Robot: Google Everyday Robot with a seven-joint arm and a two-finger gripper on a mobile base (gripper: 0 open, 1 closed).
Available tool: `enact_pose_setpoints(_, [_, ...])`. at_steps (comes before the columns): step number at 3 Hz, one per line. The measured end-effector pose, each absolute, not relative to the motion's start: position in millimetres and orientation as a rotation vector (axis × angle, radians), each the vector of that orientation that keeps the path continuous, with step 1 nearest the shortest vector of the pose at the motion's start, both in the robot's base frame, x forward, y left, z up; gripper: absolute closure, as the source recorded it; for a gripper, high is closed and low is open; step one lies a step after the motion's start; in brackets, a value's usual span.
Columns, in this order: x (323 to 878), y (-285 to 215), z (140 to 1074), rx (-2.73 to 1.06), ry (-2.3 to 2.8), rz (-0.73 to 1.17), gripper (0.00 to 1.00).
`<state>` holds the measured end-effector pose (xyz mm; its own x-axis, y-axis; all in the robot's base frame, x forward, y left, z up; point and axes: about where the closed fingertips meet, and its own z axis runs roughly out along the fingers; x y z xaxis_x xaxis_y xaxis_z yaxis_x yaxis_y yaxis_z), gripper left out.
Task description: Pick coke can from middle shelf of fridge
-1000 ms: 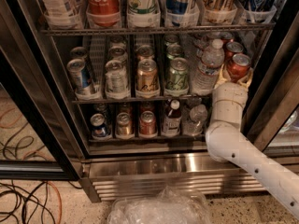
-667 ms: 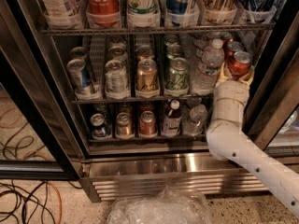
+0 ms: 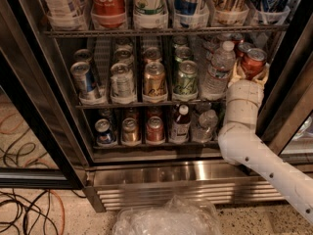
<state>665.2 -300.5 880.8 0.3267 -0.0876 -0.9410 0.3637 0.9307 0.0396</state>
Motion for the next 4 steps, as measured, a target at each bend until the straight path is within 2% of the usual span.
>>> enact_pose_setpoints(4, [626.9, -303.6, 895.9, 0.253, 1.181, -0.271, 1.0])
